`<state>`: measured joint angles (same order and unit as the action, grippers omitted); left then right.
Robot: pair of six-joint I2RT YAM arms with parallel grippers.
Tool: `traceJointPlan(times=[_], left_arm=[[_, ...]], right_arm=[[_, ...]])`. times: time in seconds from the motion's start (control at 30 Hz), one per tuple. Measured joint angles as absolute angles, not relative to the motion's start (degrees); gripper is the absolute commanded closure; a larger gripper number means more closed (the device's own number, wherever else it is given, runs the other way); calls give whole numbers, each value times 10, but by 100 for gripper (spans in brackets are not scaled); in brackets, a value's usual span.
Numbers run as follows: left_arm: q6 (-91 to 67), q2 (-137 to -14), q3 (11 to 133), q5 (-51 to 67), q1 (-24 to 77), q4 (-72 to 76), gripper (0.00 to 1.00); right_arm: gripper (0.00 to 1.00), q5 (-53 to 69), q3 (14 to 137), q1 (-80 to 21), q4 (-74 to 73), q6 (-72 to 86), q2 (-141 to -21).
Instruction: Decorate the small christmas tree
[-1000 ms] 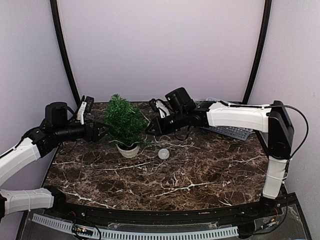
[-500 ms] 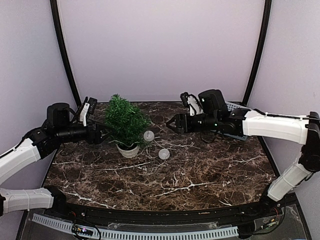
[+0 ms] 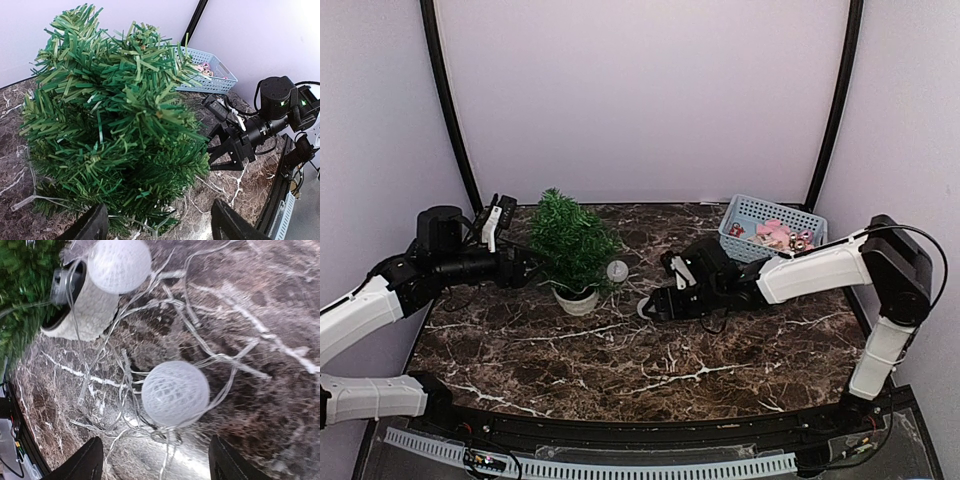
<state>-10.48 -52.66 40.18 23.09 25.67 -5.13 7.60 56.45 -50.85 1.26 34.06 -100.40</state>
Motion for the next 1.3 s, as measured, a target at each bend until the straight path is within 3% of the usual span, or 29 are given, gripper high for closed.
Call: traceJointPlan(times=[0.2,0.27,0.33,0.47,0.5,0.67,0.87,1.3], left_arm=[[-104,-528,402,229,257,-48,27],[-101,-528,402,228,257,-48,27],[-100,-528,402,227,257,-48,27],[-95,-528,402,222,257,-48,27],[-94,-528,402,221,258,-48,27],[-91,-528,404,209,267,-50,28],[-88,-533,436,175,319,-66,28],[-91,-647,558,83,557,-33,27]], right_arm=[[41,66,574,-524,43,357,-1069],[48,59,578,-525,51,360,-1082],[61,51,584,-525,58,367,-1089],[97,25,585,-525,66,379,-1101],[100,18,585,-525,65,378,-1101],[100,-25,557,-525,42,391,-1065],[100,-50,499,-525,-45,385,-893],[100,46,515,-525,-172,342,-653]])
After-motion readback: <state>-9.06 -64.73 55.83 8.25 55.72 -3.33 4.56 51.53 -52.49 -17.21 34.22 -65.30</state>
